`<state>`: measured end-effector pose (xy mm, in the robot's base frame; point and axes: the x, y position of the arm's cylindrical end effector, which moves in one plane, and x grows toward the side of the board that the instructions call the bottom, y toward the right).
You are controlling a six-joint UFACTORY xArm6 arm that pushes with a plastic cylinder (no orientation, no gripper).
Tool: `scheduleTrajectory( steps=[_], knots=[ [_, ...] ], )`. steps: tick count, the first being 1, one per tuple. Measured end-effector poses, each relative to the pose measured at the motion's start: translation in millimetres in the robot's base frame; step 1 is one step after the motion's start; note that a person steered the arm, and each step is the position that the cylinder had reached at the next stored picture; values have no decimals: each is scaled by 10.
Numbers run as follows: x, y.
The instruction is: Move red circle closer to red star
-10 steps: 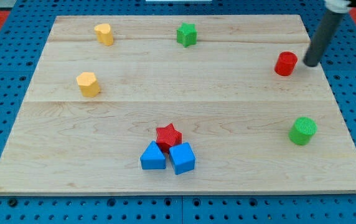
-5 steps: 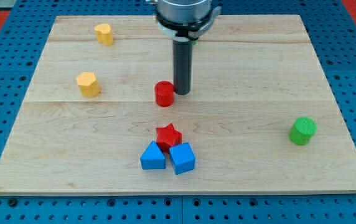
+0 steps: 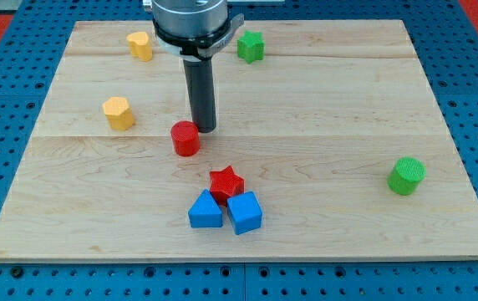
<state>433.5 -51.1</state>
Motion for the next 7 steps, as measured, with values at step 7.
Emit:
scheduleTrajectory(
  steps=[7],
  knots=[
    [586,-284]
  ],
)
